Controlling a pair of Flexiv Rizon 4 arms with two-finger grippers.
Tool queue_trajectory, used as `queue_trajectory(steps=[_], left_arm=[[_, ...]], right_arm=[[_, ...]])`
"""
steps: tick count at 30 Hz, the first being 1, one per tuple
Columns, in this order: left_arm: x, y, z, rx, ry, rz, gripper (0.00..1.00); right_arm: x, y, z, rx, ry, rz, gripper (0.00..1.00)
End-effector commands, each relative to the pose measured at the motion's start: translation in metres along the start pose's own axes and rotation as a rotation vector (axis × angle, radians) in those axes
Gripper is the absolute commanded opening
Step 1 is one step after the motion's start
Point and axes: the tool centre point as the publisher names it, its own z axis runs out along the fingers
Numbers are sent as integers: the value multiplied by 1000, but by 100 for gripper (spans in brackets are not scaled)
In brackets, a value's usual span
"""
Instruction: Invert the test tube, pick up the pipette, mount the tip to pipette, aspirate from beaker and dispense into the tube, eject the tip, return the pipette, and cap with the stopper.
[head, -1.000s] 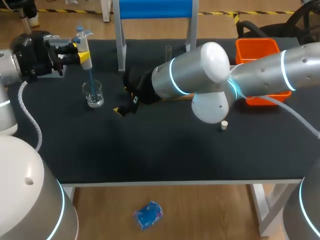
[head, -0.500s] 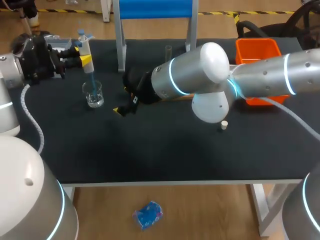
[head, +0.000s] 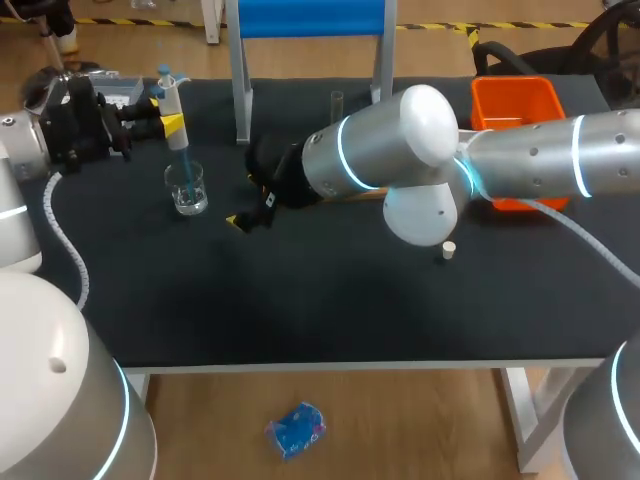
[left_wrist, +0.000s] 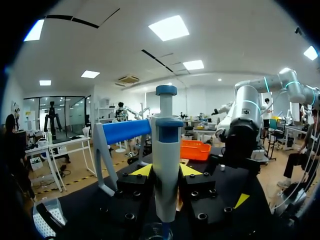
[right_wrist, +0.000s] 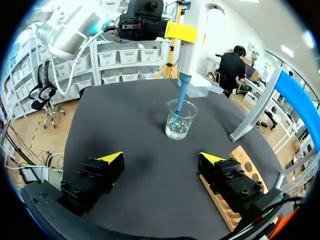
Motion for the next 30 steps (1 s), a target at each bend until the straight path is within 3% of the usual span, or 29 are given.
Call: queue_trajectory(steps=[1, 11, 23, 30], left_arm=[[0, 1, 1, 1, -2, 1, 0], [0, 1, 1, 1, -2, 1, 0], [0, 1, 1, 1, -2, 1, 0], [0, 1, 1, 1, -2, 1, 0]], right_arm=[[1, 1, -1, 5, -3, -1, 100], [-1, 3, -7, 3, 7, -16, 100], [-20, 32, -78, -46, 127, -117, 100], [-27, 58, -113, -91, 281, -183, 100]])
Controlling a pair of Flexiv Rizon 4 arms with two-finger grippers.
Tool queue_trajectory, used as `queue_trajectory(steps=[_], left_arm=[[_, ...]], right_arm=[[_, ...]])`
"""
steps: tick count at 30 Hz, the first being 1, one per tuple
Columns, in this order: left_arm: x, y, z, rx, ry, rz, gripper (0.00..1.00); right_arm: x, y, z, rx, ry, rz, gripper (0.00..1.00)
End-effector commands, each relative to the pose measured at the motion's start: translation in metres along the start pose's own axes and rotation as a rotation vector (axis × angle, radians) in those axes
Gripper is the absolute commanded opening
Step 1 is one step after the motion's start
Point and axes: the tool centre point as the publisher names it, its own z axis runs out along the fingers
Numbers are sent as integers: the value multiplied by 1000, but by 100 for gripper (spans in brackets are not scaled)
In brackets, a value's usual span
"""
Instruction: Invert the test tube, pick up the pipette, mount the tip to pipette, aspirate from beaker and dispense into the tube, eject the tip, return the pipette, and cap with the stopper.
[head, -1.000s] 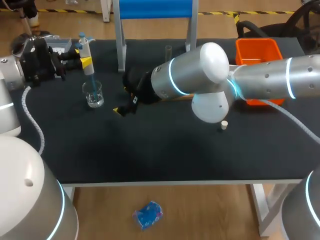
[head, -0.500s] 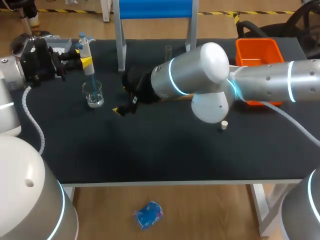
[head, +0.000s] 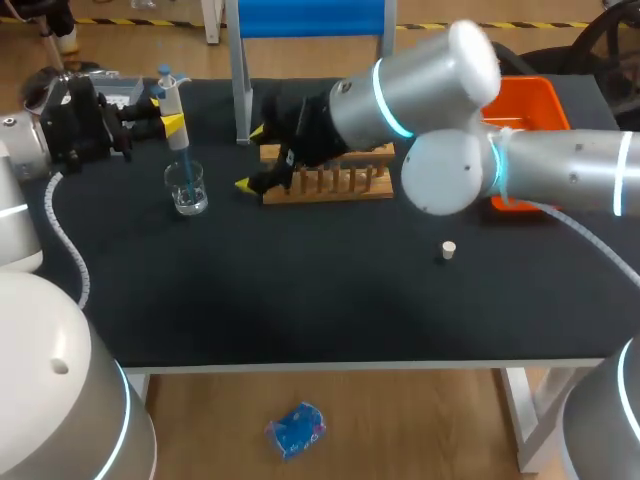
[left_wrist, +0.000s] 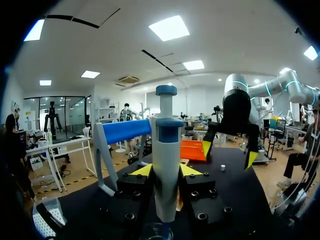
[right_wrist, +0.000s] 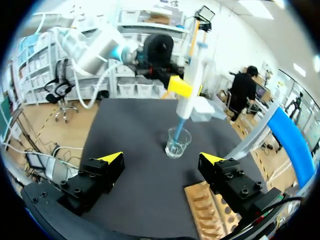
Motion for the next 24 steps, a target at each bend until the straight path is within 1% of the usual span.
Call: queue_trajectory(steps=[1, 3, 8, 17, 21, 24], left_arm=[[0, 0, 0, 0, -1, 1, 0], [0, 0, 0, 0, -1, 1, 0], [0, 0, 0, 0, -1, 1, 0], [0, 0, 0, 0, -1, 1, 0], [0, 0, 0, 0, -1, 1, 0], [0, 0, 0, 0, -1, 1, 0]], right_arm=[[-9, 10, -45, -7, 172, -38, 100], [-13, 17, -51, -10, 192, -60, 100], [-29, 31, -61, -13, 207, -91, 100], [-67, 53, -54, -6, 217, -123, 100], [-76, 67, -53, -17, 252, -151, 100], [-77, 77, -54, -25, 277, -172, 100]])
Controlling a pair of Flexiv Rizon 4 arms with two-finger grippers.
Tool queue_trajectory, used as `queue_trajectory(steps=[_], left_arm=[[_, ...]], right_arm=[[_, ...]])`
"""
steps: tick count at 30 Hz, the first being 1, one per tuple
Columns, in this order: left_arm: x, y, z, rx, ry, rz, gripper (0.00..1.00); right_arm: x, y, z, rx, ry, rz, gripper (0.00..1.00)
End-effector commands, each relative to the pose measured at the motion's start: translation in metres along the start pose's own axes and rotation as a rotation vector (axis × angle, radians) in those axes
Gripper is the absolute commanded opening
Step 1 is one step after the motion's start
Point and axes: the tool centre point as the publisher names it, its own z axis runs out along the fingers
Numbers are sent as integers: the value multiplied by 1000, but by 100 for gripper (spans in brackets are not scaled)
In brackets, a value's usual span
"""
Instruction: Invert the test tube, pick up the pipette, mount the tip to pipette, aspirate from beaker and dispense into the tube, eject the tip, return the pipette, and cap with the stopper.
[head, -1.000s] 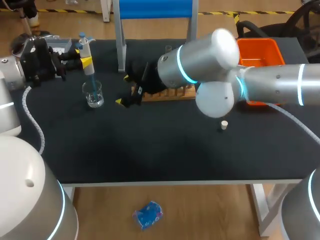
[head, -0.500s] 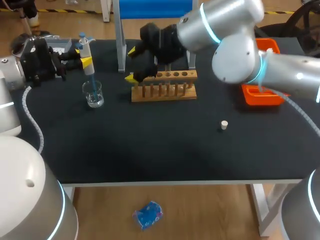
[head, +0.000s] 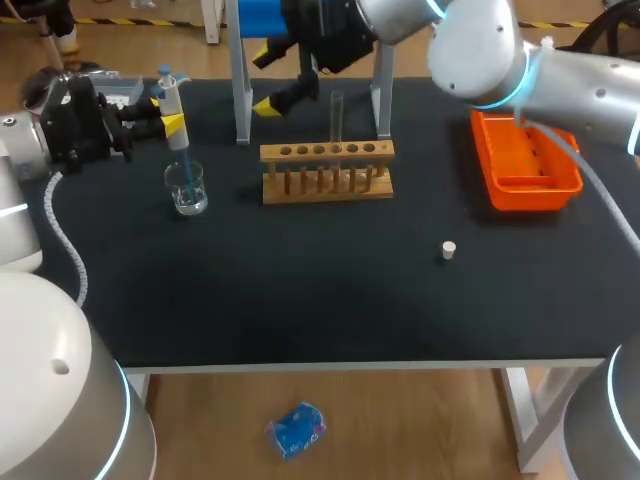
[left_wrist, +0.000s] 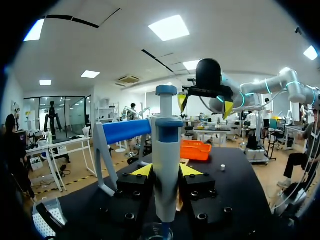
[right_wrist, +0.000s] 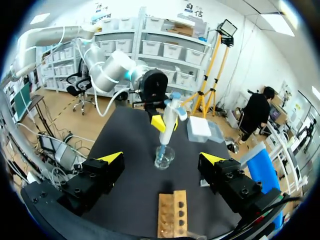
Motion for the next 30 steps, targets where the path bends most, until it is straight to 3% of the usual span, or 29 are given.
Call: queue_trajectory(steps=[1, 3, 4, 7, 30], left_arm=[[0, 0, 0, 1, -1, 1, 0], [0, 0, 0, 1, -1, 1, 0], [0, 0, 0, 1, -1, 1, 0], [0, 0, 0, 1, -1, 1, 0], [0, 0, 0, 1, -1, 1, 0]], right_arm=[[-11, 11, 3, 0, 124, -12, 82], [-13, 16, 3, -2, 129, -16, 19], [-13, 18, 4, -16, 142, -21, 0], [-15, 26, 5, -56, 131, -7, 0], [-15, 26, 5, -56, 131, -7, 0]])
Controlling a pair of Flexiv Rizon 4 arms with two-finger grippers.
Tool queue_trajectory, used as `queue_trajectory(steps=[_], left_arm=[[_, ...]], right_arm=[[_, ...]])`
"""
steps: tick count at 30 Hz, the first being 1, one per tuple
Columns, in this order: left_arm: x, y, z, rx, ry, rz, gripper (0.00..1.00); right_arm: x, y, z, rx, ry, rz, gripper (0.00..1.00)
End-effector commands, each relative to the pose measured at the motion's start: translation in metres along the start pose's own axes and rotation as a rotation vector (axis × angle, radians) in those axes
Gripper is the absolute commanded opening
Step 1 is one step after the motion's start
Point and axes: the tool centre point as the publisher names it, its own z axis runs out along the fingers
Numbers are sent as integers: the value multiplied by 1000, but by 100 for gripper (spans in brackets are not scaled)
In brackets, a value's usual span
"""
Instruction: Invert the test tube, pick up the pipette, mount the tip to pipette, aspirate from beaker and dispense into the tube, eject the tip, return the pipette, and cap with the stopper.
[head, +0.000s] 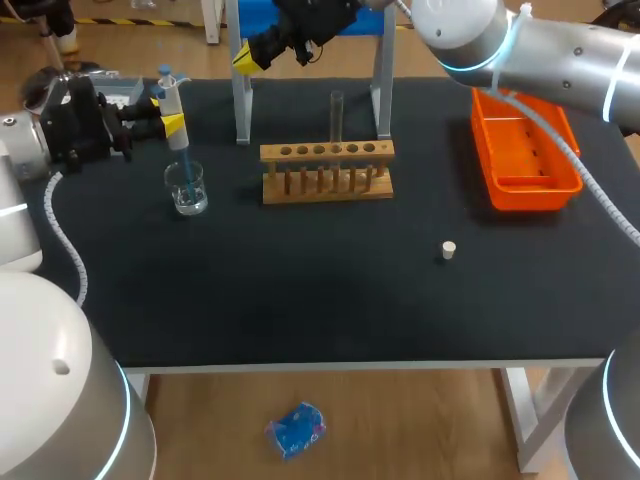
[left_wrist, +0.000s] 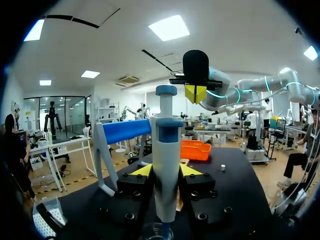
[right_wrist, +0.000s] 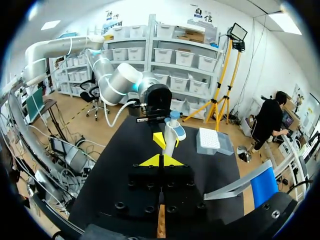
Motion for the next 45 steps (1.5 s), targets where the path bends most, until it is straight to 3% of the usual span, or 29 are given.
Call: queue_trajectory(steps=[1, 10, 20, 26, 39, 45], left_arm=[[0, 0, 0, 1, -1, 1, 0], [0, 0, 0, 1, -1, 1, 0], [0, 0, 0, 1, -1, 1, 0], [0, 0, 0, 1, -1, 1, 0], [0, 0, 0, 1, -1, 1, 0], [0, 0, 0, 1, -1, 1, 0]], right_arm=[[-1, 0, 0, 0, 2, -1, 0], [-13, 28, 24, -186, 40, -42, 0], [-20, 65, 41, -276, 106, -112, 0], [-21, 78, 49, -259, 133, -145, 0], [-21, 78, 49, -259, 133, -145, 0], [-31, 77, 68, -284, 161, -131, 0]])
